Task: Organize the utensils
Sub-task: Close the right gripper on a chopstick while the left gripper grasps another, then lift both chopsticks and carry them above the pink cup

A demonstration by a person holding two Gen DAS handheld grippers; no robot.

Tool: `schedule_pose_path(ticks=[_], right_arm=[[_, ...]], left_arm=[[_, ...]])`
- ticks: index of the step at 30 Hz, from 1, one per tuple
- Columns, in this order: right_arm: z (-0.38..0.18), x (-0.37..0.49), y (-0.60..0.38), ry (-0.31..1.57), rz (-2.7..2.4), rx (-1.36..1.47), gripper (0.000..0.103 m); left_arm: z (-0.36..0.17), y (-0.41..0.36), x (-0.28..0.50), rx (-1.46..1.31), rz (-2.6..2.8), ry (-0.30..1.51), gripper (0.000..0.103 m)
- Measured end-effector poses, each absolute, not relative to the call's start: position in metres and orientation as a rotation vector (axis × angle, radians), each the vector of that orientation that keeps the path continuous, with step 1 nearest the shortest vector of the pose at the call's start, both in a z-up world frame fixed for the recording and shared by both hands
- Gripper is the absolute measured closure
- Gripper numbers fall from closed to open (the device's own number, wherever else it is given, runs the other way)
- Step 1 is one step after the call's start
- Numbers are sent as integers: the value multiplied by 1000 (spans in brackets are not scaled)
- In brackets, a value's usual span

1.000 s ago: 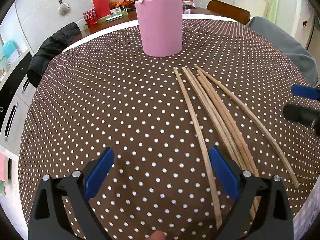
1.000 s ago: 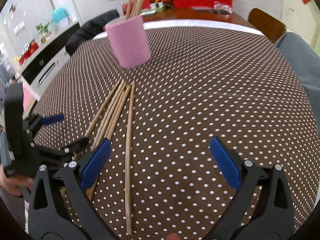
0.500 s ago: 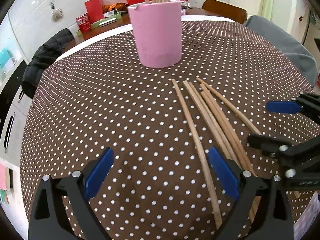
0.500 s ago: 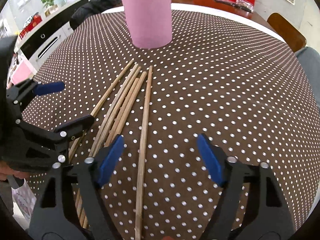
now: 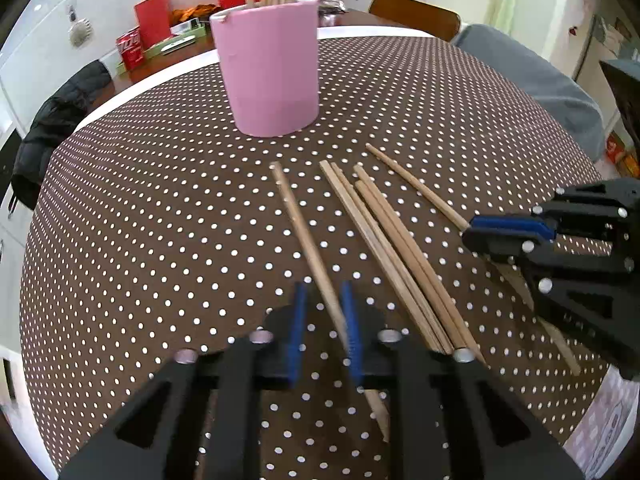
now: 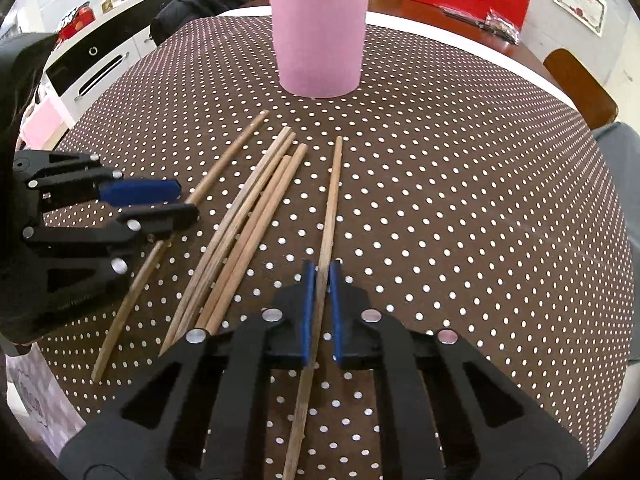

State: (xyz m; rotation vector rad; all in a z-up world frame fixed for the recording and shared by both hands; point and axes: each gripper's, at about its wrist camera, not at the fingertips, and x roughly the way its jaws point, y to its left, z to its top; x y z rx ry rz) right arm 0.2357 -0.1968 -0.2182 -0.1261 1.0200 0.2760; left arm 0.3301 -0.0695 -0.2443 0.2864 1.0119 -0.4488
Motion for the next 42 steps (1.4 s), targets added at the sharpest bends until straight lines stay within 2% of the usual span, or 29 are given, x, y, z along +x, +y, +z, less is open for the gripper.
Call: schedule_pose_path(ticks=[6,16,22,24,25,26,27,28,29,30,31,32,34,42], right_arm=[[-216,225,-210,1017,281,-93,96],[-201,218,-227,955,304,-19,97],[-206,227,-232,1003,274,21,95],[-205,228,-229,1007,273,11,89],[-206,229,-227,1015,274,3,80],[-208,230,-223,1031,279,-4,60],[-209,232,-221,1039,281,-11,48],[-210,231,-218,1036,281,-20,44],[-212,230,-214,1038,290,-34,50],[-216,229,-209,1054,292,-57,61],[-216,228,-205,1036,254,-111,84],[-216,226,-202,1028,230,-147,93],[-216,225,-200,1036,246,-150,97],[-206,208,-222,949,302,-2,97]], left_arm=[[-240,-52,327,238,-442,1012,97],[-227,-18,319,90,-399,947,98],[-227,-22,308,91,-392,940,98],[-229,-23,306,96,-391,945,98],[-231,-24,306,95,-390,948,98],[-232,-24,305,95,-390,950,98],[-233,-24,302,95,-389,951,98],[-234,-23,301,93,-390,954,98],[-236,-21,300,92,-389,956,98],[-237,-19,298,91,-388,957,98],[-238,-18,297,90,-388,958,98],[-239,-17,296,88,-388,959,98],[-239,-16,296,83,-389,959,98],[-223,4,294,7,-371,898,98]])
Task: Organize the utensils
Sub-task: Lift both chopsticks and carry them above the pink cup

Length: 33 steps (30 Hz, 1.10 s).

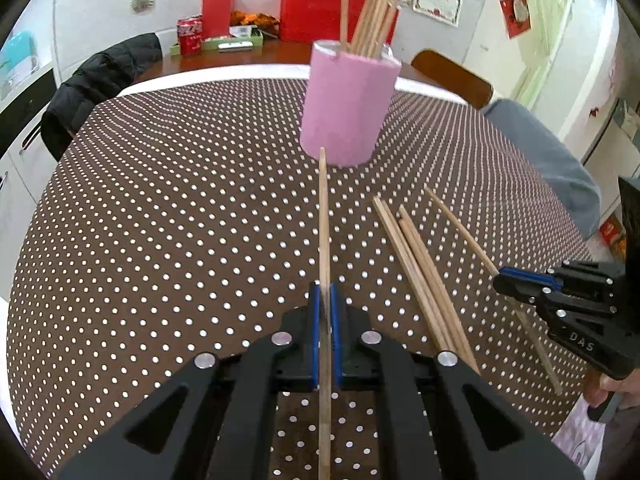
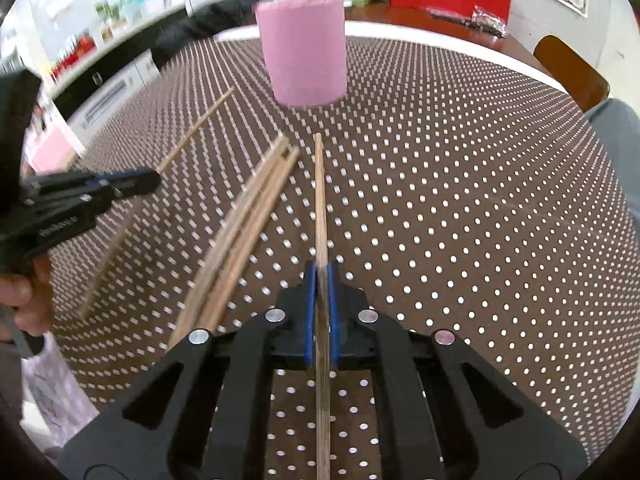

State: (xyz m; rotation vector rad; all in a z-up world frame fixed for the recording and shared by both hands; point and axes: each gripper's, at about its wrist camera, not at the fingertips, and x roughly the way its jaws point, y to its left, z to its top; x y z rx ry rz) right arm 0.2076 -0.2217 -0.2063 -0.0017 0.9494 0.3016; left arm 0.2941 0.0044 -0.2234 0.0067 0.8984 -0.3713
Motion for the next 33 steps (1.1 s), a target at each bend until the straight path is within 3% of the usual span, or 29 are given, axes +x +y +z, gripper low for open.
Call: schedule_pose_path(ticks=[11,25,33], right_arm=[[-153,205,-255,670,406,204,98],[-115,232,-259,543,431,228,98],[-64,262,-253,426,438,234,98]], left_arm=[[-162,13,279,-62,-368,686,98],[-125,0,290,-80,-402,583,98],[-74,1,312,-109,-435,466,98]])
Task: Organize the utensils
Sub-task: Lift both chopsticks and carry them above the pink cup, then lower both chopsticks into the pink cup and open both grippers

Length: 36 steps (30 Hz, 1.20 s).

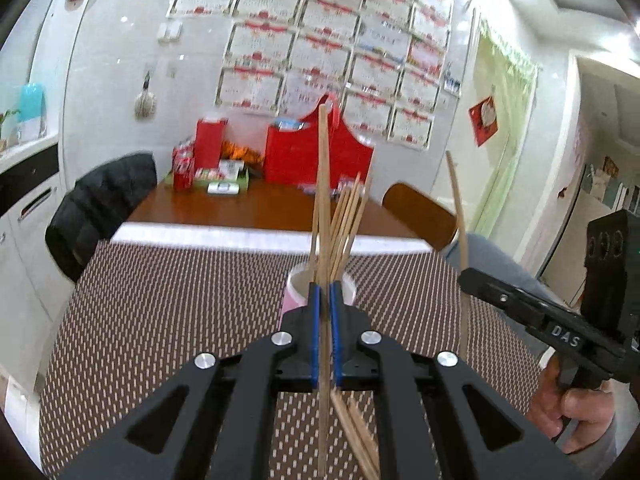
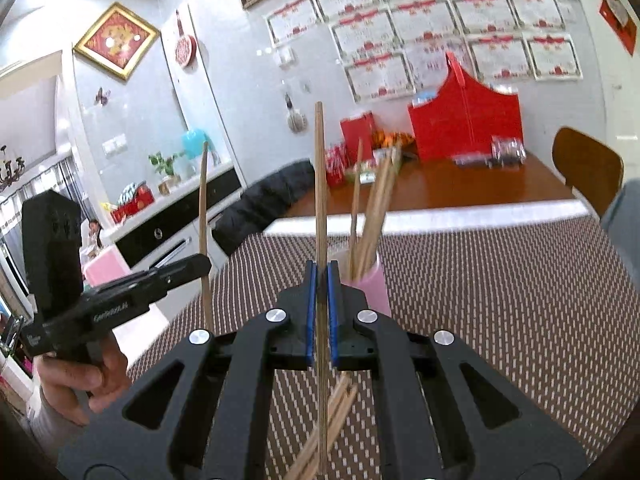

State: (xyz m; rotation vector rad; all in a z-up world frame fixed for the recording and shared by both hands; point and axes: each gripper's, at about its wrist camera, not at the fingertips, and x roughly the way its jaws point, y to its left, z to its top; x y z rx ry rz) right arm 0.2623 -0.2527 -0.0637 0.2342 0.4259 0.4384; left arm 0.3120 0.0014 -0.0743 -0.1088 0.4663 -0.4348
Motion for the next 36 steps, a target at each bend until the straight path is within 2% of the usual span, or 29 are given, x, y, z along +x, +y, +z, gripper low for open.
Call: schedule_pose_path(ticks=[7,13,18,28,29,30,31,33,36], right_arm=[[-18,303,-245,328,445,252,98],[4,343,-235,266,437,260,98],[0,372,-227,254,430,263,97],[-56,406,-222,348,422,280,95],[-59,407,-224,364,416,287,77],[-60,404,-227,371,390,289,55],[-59,400,-231,359,376,295,10],[-54,386,-241,300,362,320,6],[-45,373,-250,290,337,319,6]], left_arm=[[-23,-16,352,-115,-497,372,98],[-4,-34,390,-113,-513,286,98],[-15,-43,424,-122,-514,277,98],[-75,-51,455,-83,-473,370,97],[-79,-50,453,-74,-466,378,96],[-82,-49,451,-67,-457,385,83],[-83,-45,447,-67,-441,379,55],[-82,-36,435,-80,-423,347,32],[-75,-26,422,-76,-387,331,24]])
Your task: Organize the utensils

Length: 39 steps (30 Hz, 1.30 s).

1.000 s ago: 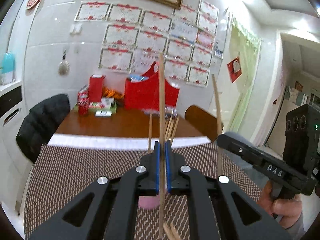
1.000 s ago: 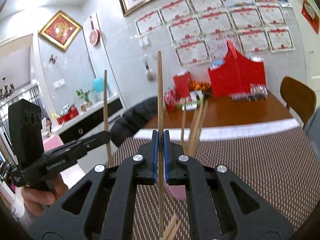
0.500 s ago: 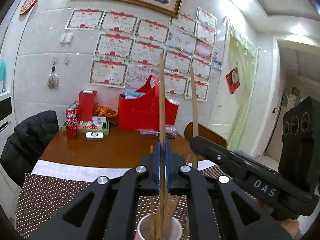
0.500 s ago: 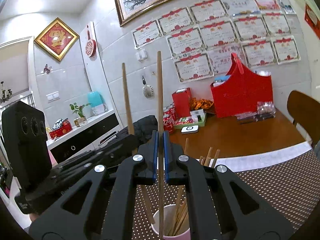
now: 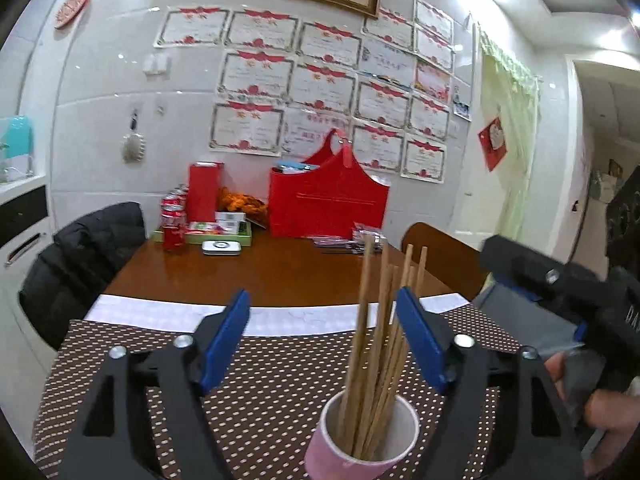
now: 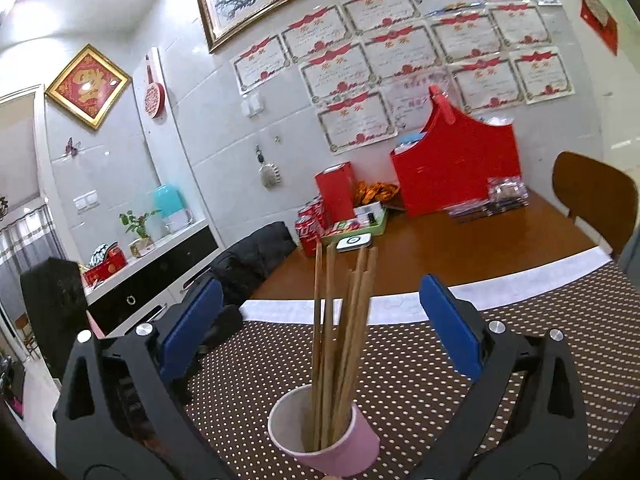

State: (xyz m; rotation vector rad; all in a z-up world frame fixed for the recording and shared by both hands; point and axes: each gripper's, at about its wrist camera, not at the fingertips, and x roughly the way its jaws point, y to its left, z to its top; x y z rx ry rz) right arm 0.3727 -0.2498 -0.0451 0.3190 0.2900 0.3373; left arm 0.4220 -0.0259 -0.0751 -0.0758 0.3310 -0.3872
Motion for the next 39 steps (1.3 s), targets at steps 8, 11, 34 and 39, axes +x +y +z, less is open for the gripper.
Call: schedule_pose_path(ticks=[8,11,34,39], right_arm=[[-35,338,-264,347,247,279,6],[-35,320,-269,361,232,278,6],[-61,184,-290,498,146,205,6],[-68,172,-286,517,148,198,6]], left_arm=[[-52,-12,371,-7,-245,296,16],[-47,-9,351,7,-218,301,12],[-62,-6,243,30,-174,441,12],[-70,-5,228,24,-175,471,12]])
